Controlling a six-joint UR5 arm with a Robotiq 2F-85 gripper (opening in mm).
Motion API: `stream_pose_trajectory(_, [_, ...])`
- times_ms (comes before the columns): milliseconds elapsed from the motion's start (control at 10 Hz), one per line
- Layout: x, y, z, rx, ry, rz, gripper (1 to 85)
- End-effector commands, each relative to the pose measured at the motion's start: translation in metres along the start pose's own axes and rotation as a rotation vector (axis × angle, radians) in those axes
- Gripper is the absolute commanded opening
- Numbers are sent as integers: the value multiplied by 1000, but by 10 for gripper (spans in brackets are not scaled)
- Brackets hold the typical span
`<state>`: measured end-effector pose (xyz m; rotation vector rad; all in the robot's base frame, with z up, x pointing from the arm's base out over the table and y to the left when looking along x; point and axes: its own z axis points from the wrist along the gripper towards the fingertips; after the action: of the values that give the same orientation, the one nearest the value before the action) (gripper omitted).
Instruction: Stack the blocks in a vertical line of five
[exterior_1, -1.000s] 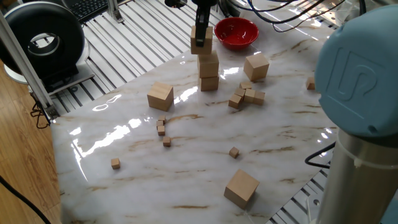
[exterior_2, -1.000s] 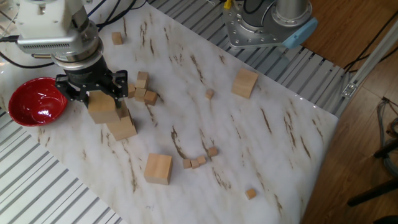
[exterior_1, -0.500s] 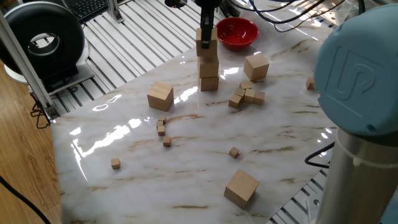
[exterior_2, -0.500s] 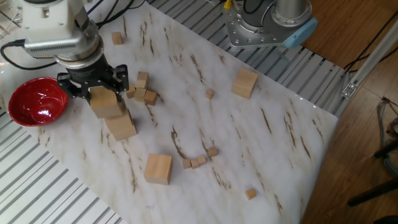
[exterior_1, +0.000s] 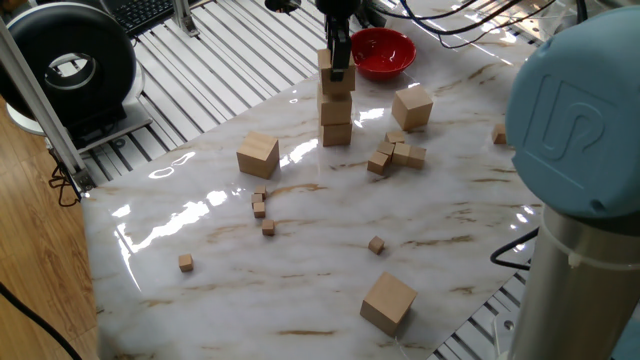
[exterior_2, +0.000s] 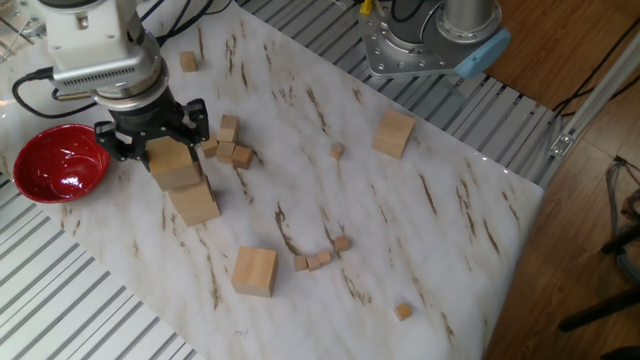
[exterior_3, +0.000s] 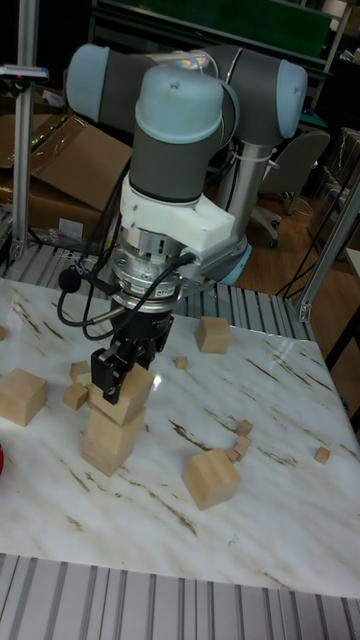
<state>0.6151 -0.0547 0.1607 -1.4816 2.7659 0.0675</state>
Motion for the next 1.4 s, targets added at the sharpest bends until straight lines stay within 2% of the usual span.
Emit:
stream_pose_trajectory(0, [-11,0,0,-1,-38,-33,323])
stream_pose_trajectory(400, [-16,-3,1,4,-49,-67,333])
stream_pose_trajectory(700, [-5,-4,2,5,-25,-58,333])
stream_pose_trajectory(900, [-4,2,5,-13,-41,-41,333])
stream_pose_trajectory(1300, [2,3,8,-10,-41,-41,333])
